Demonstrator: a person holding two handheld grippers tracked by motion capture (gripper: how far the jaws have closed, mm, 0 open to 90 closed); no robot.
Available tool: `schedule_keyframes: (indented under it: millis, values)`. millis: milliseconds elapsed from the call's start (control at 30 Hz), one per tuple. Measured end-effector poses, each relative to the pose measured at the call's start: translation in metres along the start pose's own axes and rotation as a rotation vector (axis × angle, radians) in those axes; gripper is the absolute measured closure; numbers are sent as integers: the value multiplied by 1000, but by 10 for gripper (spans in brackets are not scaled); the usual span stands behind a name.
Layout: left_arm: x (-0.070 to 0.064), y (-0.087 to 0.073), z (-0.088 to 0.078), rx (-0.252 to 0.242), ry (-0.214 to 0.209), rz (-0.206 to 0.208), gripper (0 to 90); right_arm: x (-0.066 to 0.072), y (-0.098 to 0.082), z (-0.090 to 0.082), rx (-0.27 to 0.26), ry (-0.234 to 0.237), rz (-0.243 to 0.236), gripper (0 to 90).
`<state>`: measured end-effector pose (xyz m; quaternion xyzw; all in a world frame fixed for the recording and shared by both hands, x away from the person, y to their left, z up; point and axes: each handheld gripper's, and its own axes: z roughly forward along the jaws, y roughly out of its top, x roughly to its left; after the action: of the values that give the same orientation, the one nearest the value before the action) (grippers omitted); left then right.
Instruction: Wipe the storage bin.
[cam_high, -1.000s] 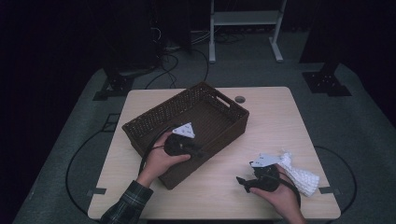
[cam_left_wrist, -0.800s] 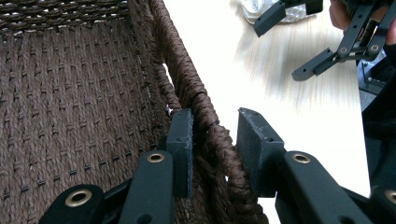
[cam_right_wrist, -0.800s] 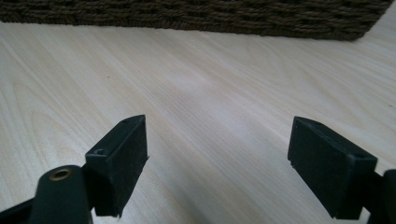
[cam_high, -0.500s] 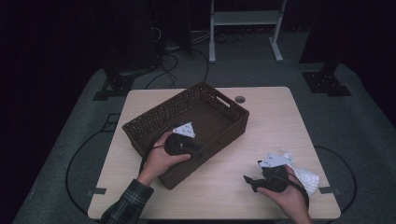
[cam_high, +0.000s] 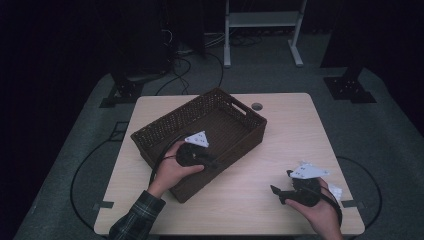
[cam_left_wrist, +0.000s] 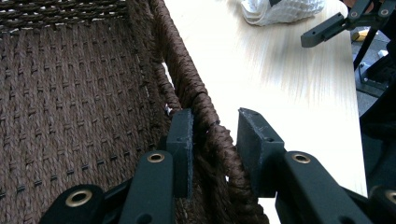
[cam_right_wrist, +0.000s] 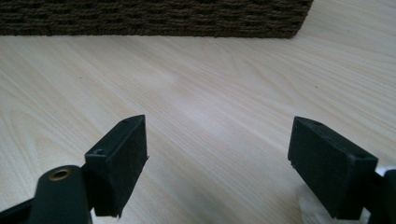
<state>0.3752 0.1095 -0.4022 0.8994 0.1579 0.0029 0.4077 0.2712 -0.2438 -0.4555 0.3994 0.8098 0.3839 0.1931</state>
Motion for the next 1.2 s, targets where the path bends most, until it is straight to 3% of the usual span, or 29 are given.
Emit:
schedule_keyframes:
  millis: [500, 700, 933, 1200]
  values:
    - [0, 0, 0, -4, 2, -5, 664, -15, -8, -22, -13, -57, 11, 189]
    - [1, 0, 0, -1, -6, -6, 661, -29, -12, -36, -38, -95, 44, 188]
    - [1, 0, 1, -4, -9, -15, 660, -43, -26, -45, -29, -135, 90, 183]
    - [1, 0, 1, -1, -9, -10, 659, -52, -41, -38, -28, -136, 139, 196]
